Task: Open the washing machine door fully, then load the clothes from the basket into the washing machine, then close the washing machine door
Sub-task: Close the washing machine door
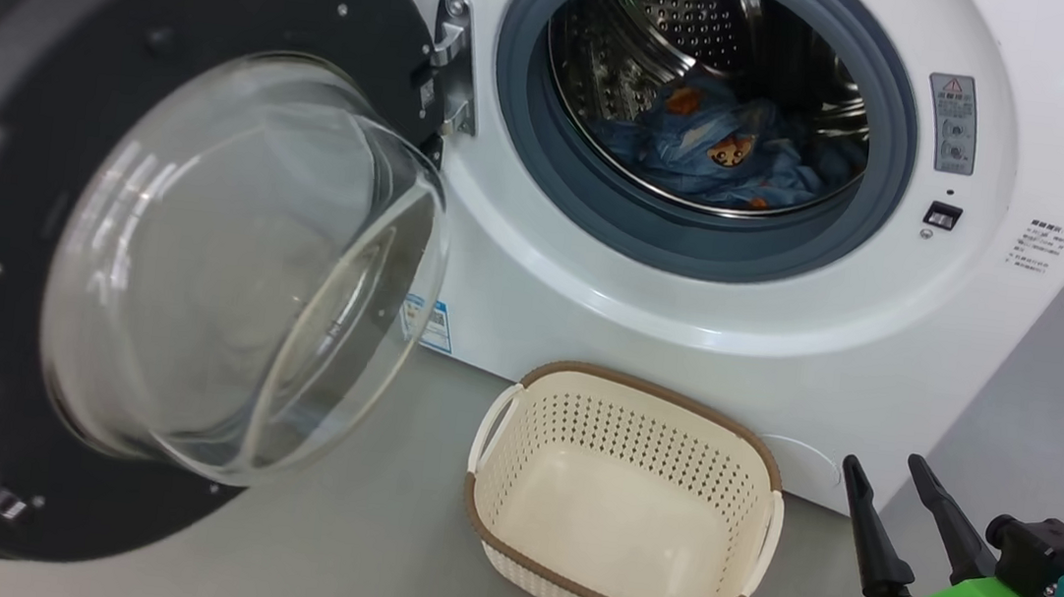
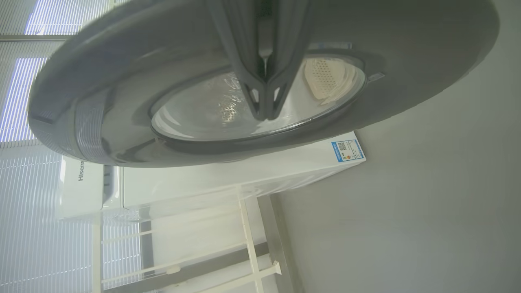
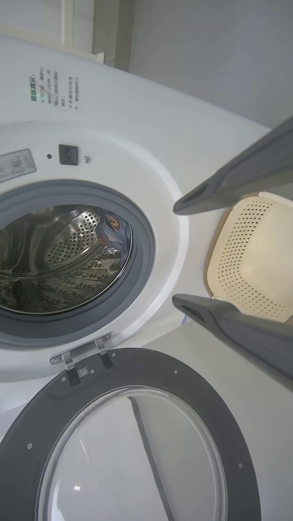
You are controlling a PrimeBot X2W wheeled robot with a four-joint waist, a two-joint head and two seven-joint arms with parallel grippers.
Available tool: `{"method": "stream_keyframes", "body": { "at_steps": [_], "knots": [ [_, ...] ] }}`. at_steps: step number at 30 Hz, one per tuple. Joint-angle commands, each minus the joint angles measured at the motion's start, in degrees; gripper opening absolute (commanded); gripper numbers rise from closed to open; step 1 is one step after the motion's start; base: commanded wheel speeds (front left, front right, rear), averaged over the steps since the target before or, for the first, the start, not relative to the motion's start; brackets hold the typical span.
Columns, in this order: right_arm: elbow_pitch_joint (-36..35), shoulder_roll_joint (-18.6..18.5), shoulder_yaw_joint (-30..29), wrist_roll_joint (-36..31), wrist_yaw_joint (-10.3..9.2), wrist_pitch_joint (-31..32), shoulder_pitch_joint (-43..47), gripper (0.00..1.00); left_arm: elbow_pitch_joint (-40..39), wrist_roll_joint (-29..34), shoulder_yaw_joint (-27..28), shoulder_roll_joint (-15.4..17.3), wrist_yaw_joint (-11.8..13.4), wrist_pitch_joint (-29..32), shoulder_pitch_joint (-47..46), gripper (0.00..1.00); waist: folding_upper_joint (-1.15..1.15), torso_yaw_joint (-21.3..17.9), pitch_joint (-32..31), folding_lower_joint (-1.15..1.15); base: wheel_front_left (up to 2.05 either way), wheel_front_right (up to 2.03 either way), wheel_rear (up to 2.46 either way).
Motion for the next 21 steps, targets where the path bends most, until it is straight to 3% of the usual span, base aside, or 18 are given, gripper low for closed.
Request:
{"method": "stream_keyframes", "body": {
  "at_steps": [1, 8, 21],
  "knots": [
    [-1.0, -0.8, 1.1, 1.0, 0.42, -0.5, 0.0, 1.0, -1.9, -1.1, 0.3, 1.6, -0.3, 1.8, 0.3, 0.0, 0.0, 0.3, -0.5, 0.0, 0.0, 0.0, 0.0],
    [-1.0, 0.2, 1.0, 1.5, 0.42, -0.5, 1.1, 1.0, -8.6, -4.4, -0.8, -1.0, 0.6, 10.8, 4.0, 0.0, 0.0, 0.6, -2.5, 0.0, 0.0, 0.0, 0.0],
    [-1.5, 2.2, 0.1, 1.4, 0.42, -0.5, 1.7, 1.0, -28.1, -7.1, -3.2, -5.7, 7.9, 17.7, 11.0, 0.0, 0.0, -0.2, -3.0, 0.0, 0.0, 0.0, 0.0]
  ]
}}
